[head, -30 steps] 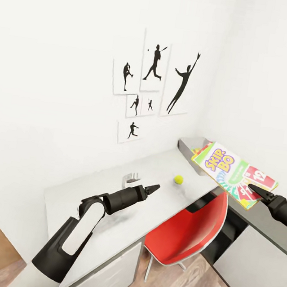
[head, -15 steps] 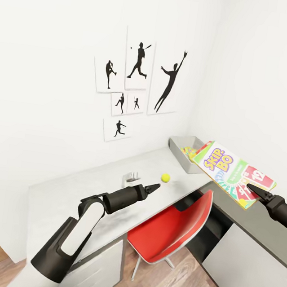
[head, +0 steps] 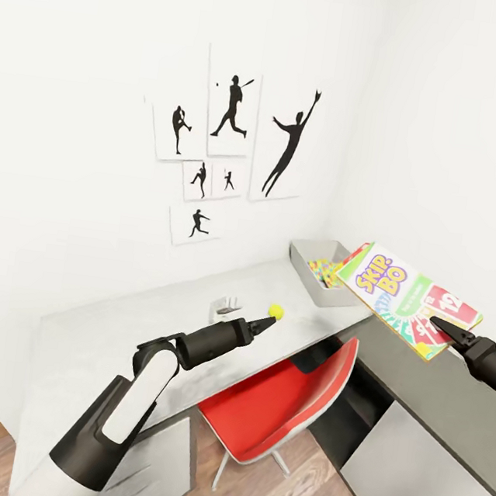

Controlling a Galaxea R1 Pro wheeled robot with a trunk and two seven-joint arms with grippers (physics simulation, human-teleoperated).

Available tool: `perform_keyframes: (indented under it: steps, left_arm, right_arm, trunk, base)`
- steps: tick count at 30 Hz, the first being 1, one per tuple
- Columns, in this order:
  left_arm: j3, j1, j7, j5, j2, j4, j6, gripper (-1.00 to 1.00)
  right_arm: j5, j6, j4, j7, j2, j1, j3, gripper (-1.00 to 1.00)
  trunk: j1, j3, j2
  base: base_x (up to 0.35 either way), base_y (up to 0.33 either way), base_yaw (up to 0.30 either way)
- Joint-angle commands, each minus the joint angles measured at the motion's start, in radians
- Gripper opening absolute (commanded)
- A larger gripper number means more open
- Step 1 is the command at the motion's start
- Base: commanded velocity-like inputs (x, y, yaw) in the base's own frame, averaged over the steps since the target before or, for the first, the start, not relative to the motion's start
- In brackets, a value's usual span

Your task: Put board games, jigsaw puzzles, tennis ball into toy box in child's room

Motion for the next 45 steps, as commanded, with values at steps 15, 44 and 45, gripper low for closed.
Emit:
perform_keyframes:
  steps: [15,44,45]
  left_arm:
    - [0.002,0.002,0.000,-0.003,0.002,-0.002,0.001,1.00]
    - [0.011,0.007,-0.009,0.006,0.003,-0.002,-0.002,1.00]
    - [0.011,0.007,-0.009,0.007,0.003,-0.002,-0.002,1.00]
  right_arm:
    - [0.001,0.007,0.014,0.009,-0.001,-0.005,-0.038,-1.00]
    - [0.007,0.008,0.015,0.008,-0.001,-0.005,-0.036,-1.00]
    - [0.007,0.008,0.015,0.008,-0.001,-0.005,-0.036,-1.00]
  trunk:
    - [0.001,0.006,-0.002]
    - [0.001,0.017,-0.002]
    - [0.001,0.017,-0.002]
  base:
    - [0.074,-0.313,0.103]
    - [0.009,-0.136,0.202]
    - [0.014,-0.002,0.267]
